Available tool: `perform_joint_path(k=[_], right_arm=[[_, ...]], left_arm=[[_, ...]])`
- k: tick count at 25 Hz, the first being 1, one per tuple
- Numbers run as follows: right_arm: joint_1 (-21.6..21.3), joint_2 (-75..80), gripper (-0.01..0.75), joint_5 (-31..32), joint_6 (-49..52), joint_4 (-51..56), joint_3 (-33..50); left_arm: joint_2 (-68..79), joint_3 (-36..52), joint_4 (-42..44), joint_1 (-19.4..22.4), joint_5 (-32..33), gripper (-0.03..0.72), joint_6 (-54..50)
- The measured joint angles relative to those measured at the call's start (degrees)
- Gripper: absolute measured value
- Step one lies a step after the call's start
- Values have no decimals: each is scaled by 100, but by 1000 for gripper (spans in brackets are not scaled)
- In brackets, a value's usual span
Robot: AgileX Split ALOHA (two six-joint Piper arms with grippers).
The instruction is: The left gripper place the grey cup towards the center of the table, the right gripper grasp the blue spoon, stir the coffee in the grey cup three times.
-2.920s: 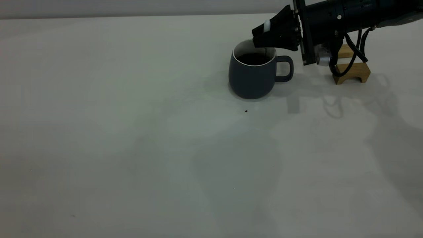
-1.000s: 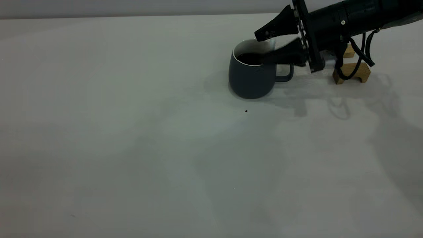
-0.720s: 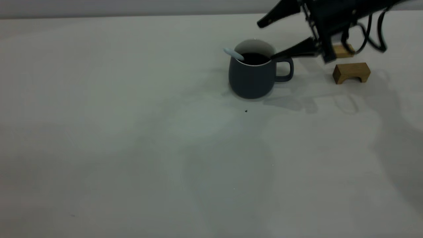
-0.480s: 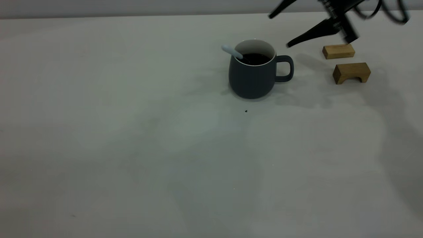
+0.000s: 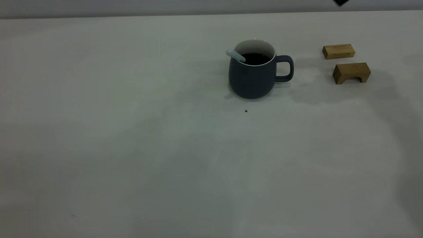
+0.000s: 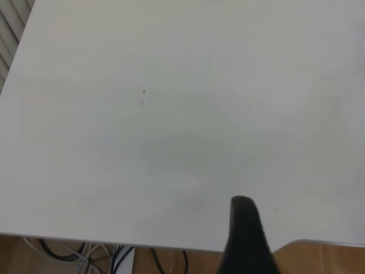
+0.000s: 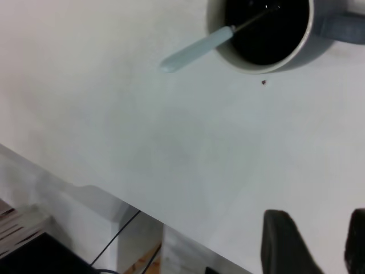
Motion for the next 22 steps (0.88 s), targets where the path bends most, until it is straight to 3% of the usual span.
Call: perform_joint_path(k=[7, 17, 22], right_arm=[[0, -1172, 215, 30, -99, -521, 351], [0, -3325, 215, 143, 372, -1695, 2161], [0, -4142, 222, 168, 961, -2180, 2536]], left_arm=[[0, 0, 0, 0, 0, 585, 0], [0, 0, 0, 0, 0, 585, 0], [0, 0, 0, 0, 0, 585, 0]])
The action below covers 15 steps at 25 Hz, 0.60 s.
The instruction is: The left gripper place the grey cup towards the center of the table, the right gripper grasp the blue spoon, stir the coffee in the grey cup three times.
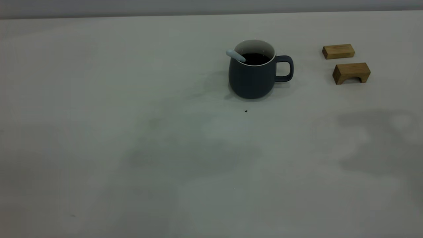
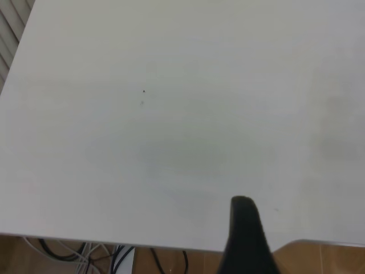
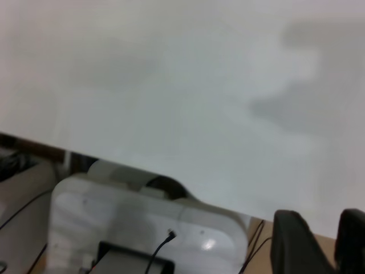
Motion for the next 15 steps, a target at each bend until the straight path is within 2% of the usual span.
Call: perform_joint_path(k=[10, 15], right_arm=[[-11, -1025, 235, 55, 58, -147, 17], [-245, -1846, 238, 82, -54, -275, 42]], left_arm=[[0, 0, 0, 0, 0, 585, 0], [0, 0, 0, 0, 0, 585, 0]])
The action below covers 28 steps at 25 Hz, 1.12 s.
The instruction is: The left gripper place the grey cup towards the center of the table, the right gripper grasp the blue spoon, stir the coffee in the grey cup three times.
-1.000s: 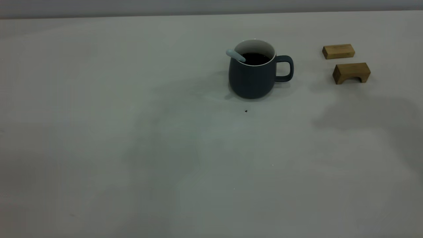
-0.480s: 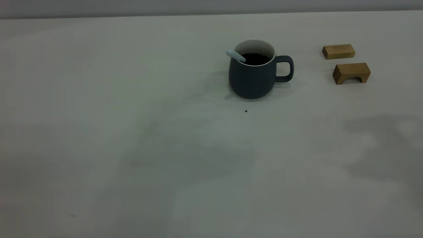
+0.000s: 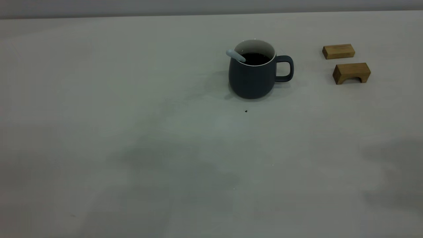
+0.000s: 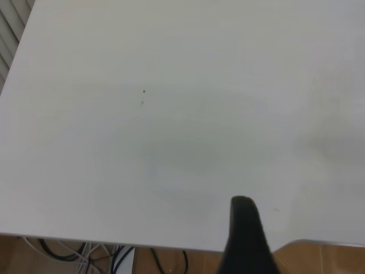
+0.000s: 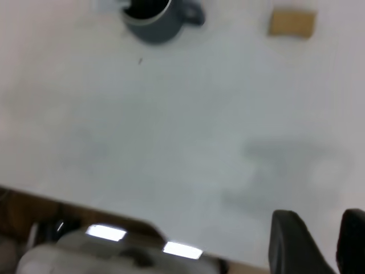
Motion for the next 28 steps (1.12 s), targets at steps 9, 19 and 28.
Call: perform_joint_path(k=[9, 19, 28], right_arm=[[-68, -1891, 238, 0, -46, -220, 292], [-68, -4629, 238, 4, -59, 46, 2461], [-68, -5625, 238, -490, -59, 83, 4020]], left_arm=[[0, 0, 0, 0, 0, 585, 0], [0, 0, 0, 0, 0, 585, 0], [0, 0, 0, 0, 0, 585, 0]])
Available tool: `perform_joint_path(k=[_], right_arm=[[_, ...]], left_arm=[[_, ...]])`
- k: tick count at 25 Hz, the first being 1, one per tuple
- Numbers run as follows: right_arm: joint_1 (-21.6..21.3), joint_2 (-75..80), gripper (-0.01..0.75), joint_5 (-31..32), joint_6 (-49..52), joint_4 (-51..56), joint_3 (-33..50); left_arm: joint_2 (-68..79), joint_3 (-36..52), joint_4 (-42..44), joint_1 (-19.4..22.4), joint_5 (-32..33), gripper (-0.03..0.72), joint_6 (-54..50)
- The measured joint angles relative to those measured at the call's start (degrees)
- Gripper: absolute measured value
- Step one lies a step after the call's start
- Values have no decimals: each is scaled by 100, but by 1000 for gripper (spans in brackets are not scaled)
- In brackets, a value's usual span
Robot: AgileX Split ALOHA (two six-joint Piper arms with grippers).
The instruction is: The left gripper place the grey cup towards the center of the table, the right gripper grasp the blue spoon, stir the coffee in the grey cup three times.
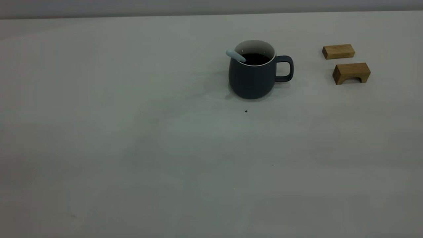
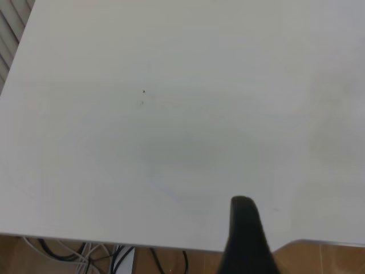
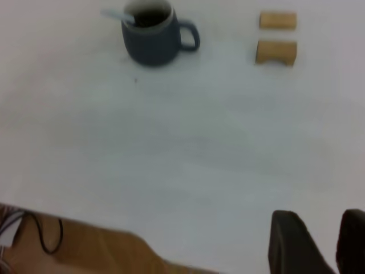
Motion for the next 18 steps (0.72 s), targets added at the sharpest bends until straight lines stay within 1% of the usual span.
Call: perform_joint_path(k=[11, 18], right_arm=[[0, -23, 238, -61, 108, -408, 55], [0, -31, 238, -61, 124, -421, 55]], left_arm=[[0, 0, 0, 0, 0, 585, 0], [0, 0, 0, 0, 0, 585, 0]])
